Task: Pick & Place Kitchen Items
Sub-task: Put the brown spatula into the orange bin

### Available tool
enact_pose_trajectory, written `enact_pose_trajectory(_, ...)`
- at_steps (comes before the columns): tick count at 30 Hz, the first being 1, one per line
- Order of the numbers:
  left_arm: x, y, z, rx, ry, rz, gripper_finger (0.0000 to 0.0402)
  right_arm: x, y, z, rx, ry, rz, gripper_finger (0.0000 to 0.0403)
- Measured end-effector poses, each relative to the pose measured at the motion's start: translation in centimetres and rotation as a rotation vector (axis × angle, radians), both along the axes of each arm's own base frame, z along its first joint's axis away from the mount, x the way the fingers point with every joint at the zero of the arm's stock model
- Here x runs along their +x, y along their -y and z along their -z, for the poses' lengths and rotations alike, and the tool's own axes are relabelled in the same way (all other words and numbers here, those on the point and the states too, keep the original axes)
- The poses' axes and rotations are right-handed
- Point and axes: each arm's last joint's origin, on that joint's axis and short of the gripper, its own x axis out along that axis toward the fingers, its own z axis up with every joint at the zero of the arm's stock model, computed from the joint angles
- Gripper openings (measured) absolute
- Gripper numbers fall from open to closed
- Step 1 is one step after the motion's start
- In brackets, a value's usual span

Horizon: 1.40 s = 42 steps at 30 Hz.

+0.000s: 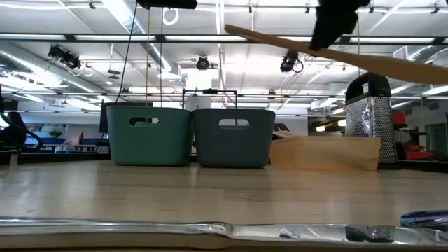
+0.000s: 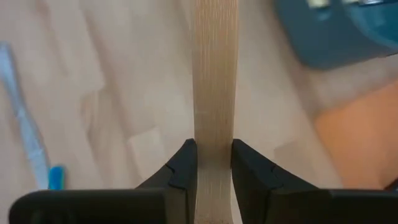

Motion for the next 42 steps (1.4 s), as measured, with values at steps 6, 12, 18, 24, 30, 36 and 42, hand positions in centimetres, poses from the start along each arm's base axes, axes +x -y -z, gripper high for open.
enact_pose_trajectory(6, 0.0, 0.0, 0.0, 0.000, 0.000, 0.000, 0.0177, 0.8, 2.4, -0.3, -0.042, 0.027, 0.104, 0.0081)
enact_pose_trajectory(12, 0.0, 0.0, 0.1, 0.005, -0.009, 0.000, 0.0177, 1.4, 4.9, -0.4, -0.085, 0.040, 0.184, 0.0081)
enact_pose_trajectory(18, -0.1, 0.0, 0.2, 0.010, -0.020, 0.000, 0.0177, 1.7, 7.6, -0.5, -0.145, 0.055, 0.283, 0.0081)
enact_pose_trajectory(24, -0.1, -0.1, 0.3, 0.016, -0.032, -0.001, 0.0177, 1.9, 10.2, -0.5, -0.174, 0.050, 0.357, 0.0081)
enact_pose_trajectory(30, -0.2, -0.1, 0.4, 0.020, -0.039, -0.001, 0.0177, 1.8, 12.5, -0.5, -0.210, 0.035, 0.403, 0.0081)
enact_pose_trajectory(36, -0.1, -0.1, 0.3, -0.003, -0.032, -0.009, 0.0177, 1.6, 15.5, -0.6, -0.233, 0.029, 0.466, 0.0081)
enact_pose_trajectory(42, -0.1, -0.1, 0.3, -0.004, -0.032, -0.009, 0.0177, 1.0, 18.5, -0.7, -0.241, 0.015, 0.510, 0.0081)
